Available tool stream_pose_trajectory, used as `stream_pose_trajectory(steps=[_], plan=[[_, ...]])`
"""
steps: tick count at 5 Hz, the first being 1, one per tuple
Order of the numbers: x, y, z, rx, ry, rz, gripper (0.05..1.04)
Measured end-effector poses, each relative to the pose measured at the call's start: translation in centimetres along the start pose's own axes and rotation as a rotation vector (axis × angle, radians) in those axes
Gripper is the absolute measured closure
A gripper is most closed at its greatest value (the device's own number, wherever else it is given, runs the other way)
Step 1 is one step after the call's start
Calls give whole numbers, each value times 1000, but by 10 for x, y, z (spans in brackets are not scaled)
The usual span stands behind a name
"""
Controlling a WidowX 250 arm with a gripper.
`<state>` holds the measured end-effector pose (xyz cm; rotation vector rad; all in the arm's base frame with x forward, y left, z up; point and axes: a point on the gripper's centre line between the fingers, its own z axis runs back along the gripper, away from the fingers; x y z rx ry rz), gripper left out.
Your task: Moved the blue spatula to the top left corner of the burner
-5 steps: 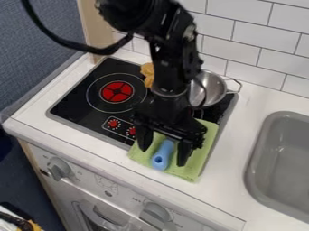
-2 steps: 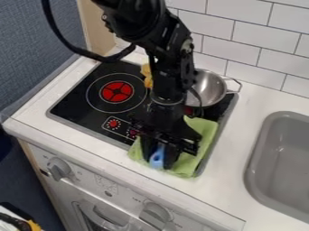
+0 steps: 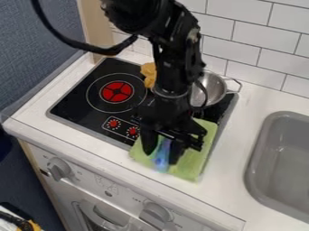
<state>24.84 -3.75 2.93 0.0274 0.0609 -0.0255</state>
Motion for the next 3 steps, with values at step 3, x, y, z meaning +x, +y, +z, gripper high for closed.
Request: stream_pose_trajectory(steps=[3], plan=[[1,-1,8,-11,-23,9,593]])
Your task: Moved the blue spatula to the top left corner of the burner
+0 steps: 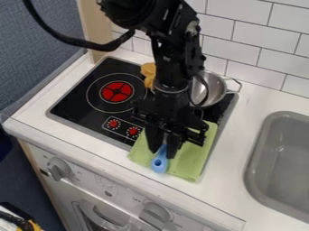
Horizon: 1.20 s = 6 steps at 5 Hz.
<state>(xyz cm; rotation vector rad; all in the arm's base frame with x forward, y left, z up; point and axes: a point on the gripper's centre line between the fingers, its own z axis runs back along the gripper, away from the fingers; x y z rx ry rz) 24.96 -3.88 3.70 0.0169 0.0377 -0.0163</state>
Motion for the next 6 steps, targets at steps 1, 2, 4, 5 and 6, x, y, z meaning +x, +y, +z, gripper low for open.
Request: stream_pose_trajectory(steps=[1,2,4,5,6], plan=[[0,-1,-1,-2,8,-6,282],[0,-1,-6,-2,28,-12,81],[2,2,-16,-4,63,-1,137],[2,2,-17,-6,66,-1,423],[3,2,-17,-6,63,-4,727]])
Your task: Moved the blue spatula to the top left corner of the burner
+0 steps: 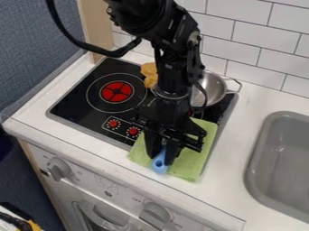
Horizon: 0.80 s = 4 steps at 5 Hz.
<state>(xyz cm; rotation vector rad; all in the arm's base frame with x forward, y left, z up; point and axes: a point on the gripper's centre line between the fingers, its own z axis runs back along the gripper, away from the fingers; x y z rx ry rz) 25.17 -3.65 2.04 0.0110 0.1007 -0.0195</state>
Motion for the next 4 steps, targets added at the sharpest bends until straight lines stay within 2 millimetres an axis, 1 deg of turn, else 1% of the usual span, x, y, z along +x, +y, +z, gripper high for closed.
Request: stream_pose_trajectory(steps=[1,2,3,4], plan=[[0,0,0,0,-2,6,818],[1,0,-2,9,16,12,818],[1,1,8,30,-4,2,818],[7,4,46,42,-114,12,818]])
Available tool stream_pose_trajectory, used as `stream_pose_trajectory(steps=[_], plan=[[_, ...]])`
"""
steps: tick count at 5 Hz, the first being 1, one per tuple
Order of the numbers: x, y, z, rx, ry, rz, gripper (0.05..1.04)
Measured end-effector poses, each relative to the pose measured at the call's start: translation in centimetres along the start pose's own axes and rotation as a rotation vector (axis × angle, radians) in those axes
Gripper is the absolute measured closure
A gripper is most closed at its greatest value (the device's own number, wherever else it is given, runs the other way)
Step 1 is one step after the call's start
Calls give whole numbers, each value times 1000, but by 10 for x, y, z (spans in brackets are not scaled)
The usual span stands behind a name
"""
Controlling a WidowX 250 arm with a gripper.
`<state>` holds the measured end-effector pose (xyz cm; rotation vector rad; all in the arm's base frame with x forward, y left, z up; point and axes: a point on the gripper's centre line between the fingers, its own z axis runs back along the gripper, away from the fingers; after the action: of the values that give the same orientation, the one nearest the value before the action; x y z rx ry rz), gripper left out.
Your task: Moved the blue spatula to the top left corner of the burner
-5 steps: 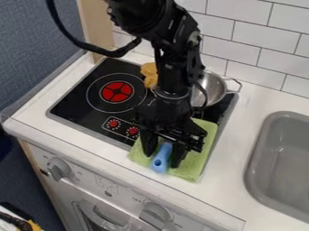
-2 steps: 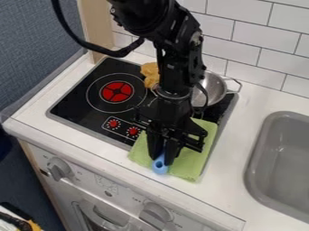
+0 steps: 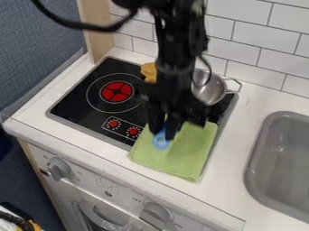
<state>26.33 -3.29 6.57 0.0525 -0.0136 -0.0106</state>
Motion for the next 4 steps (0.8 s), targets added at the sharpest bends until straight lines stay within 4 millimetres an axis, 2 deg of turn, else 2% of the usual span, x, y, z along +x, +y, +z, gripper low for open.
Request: stream_pose_trajectory(steps=[1,2,3,4], plan=[[6,23,18,18,-22,68,818],[21,62,22,20,-22,173,818],[34,110,7,-16,25,280,818],[64,149,-11,-36,27,280,818]])
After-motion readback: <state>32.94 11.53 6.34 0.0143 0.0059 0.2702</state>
